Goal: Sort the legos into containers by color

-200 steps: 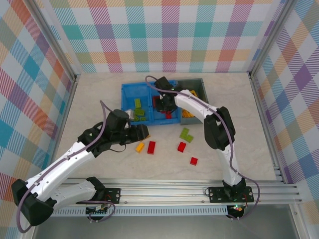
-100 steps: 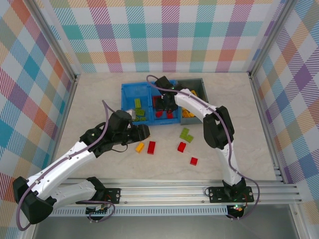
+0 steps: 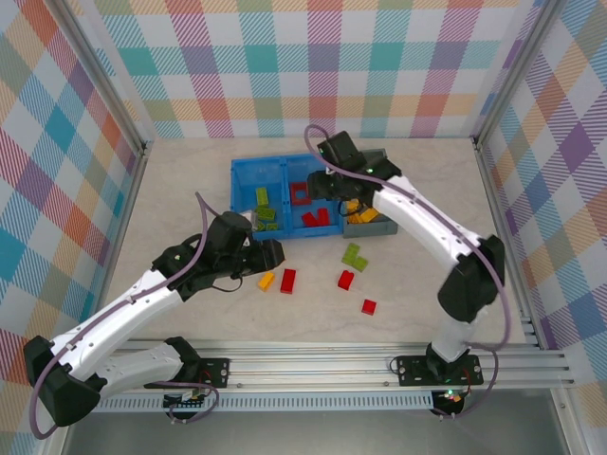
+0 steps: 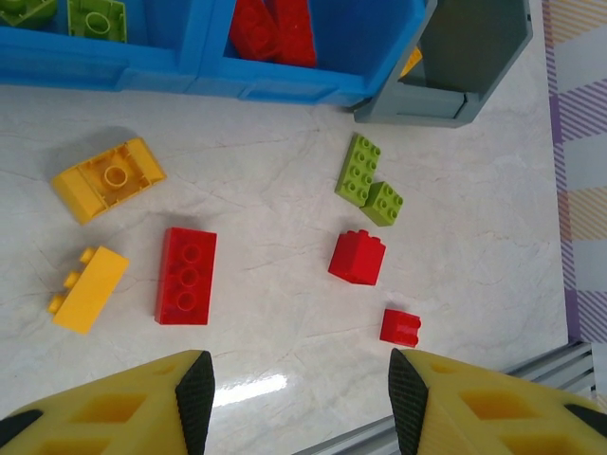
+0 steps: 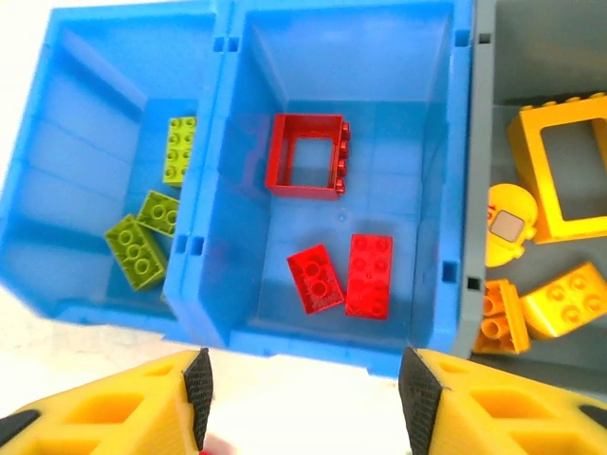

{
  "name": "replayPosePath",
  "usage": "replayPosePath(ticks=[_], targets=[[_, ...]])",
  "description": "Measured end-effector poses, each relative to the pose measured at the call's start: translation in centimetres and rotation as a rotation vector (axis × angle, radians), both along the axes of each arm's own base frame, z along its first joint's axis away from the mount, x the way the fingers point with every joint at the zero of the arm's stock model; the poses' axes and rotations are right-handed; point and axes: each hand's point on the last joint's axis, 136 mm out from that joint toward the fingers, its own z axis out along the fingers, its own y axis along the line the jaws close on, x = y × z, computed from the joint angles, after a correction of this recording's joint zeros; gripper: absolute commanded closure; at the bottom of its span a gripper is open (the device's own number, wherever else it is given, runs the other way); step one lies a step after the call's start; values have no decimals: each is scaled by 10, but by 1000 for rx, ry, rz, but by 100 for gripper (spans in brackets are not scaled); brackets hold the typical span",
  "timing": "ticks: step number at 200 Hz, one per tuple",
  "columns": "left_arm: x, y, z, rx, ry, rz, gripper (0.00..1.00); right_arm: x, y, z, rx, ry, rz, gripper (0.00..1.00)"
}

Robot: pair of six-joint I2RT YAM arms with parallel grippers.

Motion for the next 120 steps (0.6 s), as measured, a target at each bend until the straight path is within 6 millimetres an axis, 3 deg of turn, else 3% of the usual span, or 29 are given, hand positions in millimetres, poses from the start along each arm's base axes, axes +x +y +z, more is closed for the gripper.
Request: replayPosePath(ticks=[23,47,82,120], targets=[[-3,-1,3,-4,-8,-8,46,-32,-11,8,11,-13,20,41],[-8,1,1,-3,-11,-8,46,-71,-19,0,17,21,49,39],[-15,5,-16,50,15,-15,46,-128,-42,-17,58,113,67,37],[-18,11,-39,137,38,-21,46,-171,-71,-27,103,197,42,35]])
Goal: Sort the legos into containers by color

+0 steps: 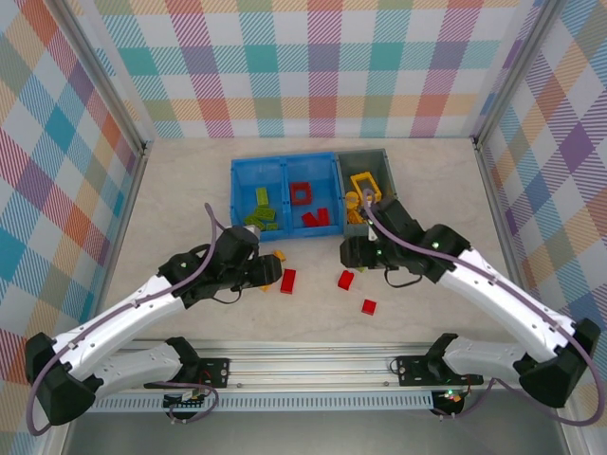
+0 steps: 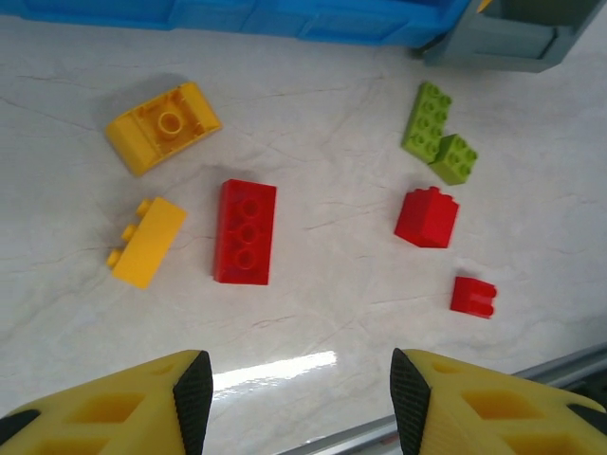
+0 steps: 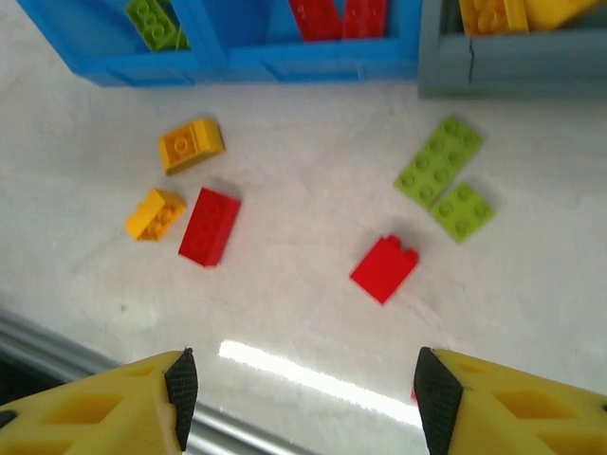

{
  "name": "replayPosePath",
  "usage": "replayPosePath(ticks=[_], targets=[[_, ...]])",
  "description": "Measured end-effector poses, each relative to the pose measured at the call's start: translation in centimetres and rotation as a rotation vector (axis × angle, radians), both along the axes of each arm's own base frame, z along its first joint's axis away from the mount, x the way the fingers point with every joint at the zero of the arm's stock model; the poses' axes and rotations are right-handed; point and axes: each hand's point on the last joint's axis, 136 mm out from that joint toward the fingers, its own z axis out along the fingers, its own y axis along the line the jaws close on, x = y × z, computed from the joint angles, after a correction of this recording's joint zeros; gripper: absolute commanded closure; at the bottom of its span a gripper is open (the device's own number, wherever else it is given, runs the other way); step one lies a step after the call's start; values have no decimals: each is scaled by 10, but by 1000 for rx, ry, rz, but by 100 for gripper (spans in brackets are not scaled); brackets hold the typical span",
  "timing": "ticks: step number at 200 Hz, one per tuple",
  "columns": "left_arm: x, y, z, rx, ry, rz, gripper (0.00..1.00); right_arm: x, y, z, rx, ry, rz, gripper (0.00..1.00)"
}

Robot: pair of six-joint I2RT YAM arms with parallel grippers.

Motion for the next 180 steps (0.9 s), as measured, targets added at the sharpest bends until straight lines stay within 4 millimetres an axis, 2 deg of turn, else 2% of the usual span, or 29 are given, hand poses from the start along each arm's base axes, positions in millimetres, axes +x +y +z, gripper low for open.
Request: replayPosePath(ticks=[49,87,106,149,180], targets=[[3,-9,-30,151,22,-50,47,-26,-16,3,38,65,-29,34],[16,-33,-36,207,18,-96,48,-32,-24,6,55,74,-69,36],[24,-62,-40,231,10,-151,43,-32,-34,8,53,48,-110,35],[47,-160,-55,284,-50,-303,37,-35,-64,23,62,-46,-204,35],[60,-205,-76,316,-60,-363,39,-36,-81,32,65,-99,-263,35]])
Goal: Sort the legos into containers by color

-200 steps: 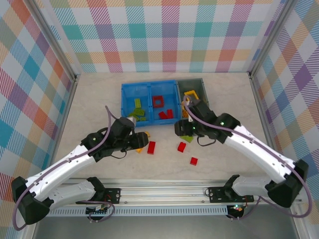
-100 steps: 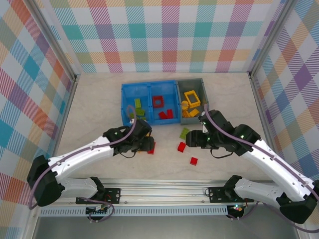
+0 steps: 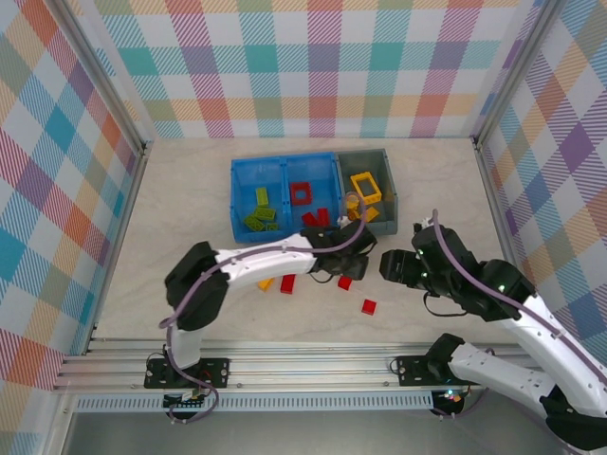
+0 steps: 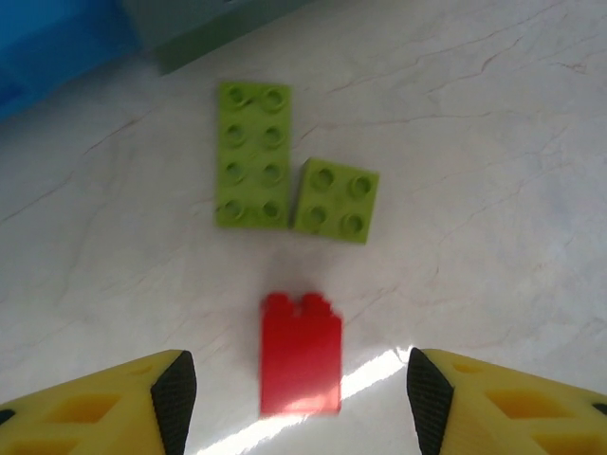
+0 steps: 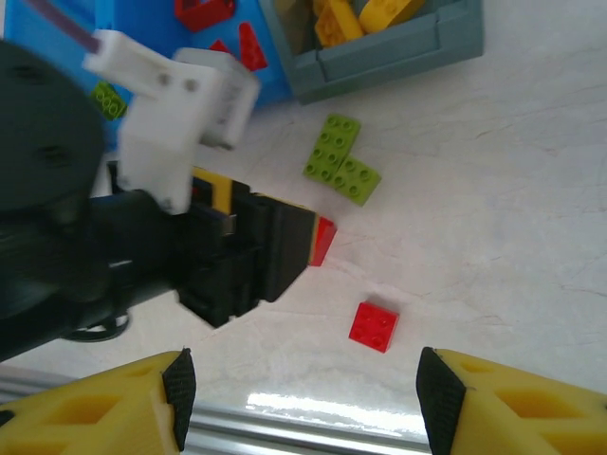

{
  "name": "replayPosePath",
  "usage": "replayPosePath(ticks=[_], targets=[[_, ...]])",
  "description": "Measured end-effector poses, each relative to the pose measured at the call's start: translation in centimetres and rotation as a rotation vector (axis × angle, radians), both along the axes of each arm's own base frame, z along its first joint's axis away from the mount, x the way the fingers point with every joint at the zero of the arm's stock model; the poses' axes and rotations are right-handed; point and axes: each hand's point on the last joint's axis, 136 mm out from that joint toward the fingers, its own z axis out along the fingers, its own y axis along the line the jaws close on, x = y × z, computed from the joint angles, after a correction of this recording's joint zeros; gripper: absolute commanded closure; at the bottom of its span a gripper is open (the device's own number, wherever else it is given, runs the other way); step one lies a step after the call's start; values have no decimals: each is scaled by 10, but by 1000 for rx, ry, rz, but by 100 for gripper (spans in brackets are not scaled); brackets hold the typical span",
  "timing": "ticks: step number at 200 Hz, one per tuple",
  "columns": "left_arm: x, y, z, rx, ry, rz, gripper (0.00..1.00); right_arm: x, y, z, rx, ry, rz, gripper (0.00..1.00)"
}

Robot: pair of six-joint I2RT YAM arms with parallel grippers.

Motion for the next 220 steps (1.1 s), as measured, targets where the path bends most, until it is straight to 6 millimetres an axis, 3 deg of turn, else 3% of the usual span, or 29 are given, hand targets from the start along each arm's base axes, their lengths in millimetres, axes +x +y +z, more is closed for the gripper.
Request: replayPosePath(ticks=[30,97,170,220], targets=[[16,-27,-18,30,-12,-23,39,-4,-17,14,20,-75,-41,35],[29,-46,-51,103,-8,-58,49,-7,-34,20,15,-122,-84,34],[18,-54,-53,104,3,-99,56,-7,-35,20,12,-124,-90,33],[-5,-66,-51,104,-1,-137,44,-7,-35,20,12,-124,-91,34]])
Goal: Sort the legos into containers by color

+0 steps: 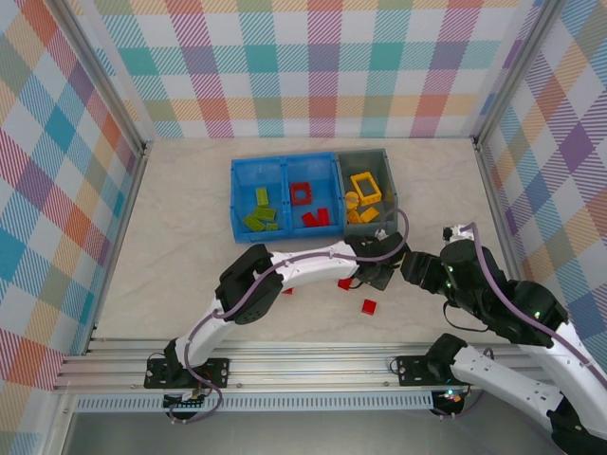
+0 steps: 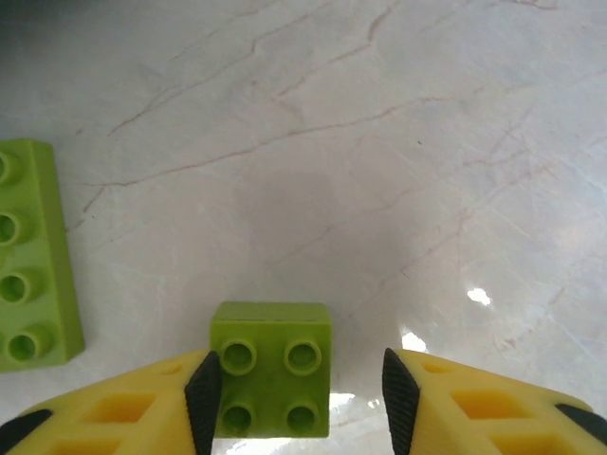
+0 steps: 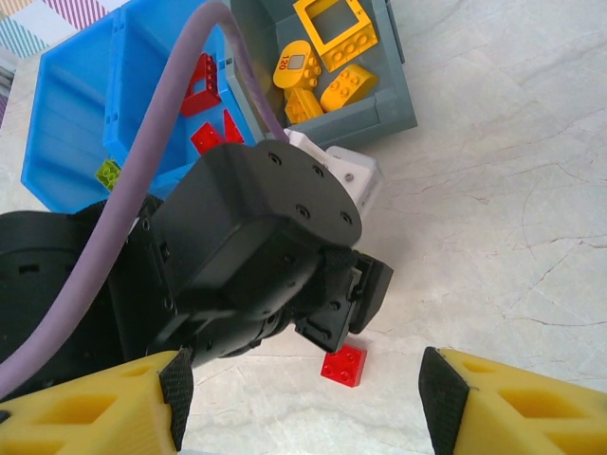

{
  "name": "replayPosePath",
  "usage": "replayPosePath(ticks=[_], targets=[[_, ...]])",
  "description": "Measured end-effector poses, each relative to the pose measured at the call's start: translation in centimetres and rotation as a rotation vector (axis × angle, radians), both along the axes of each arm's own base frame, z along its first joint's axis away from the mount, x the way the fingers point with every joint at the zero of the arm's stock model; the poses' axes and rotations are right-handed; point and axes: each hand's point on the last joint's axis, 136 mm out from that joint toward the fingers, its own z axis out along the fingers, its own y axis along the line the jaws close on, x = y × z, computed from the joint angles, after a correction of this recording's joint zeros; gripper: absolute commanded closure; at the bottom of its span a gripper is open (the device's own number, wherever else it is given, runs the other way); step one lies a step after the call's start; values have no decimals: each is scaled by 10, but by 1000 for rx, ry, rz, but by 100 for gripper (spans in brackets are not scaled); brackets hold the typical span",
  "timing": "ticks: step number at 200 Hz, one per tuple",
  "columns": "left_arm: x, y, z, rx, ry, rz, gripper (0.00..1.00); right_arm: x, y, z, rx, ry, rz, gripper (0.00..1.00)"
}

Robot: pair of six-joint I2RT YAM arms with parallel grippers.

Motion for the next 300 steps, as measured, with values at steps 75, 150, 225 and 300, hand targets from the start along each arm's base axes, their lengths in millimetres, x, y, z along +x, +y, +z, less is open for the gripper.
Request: replayPosePath(ticks=[75,150,225,300], targets=[[-1,5,15,-14,-10,31,39,1,-5,6,1,-23,-16,33],[6,-2,-23,49,-1,45,61,0,-6,9,10,-31,-16,33],[3,35,6,66,-50,92,73,1,-2,9,5,-33,2,33],[93,225,186,-215,-214,527,74,15,114,-29,-66,74,391,35]])
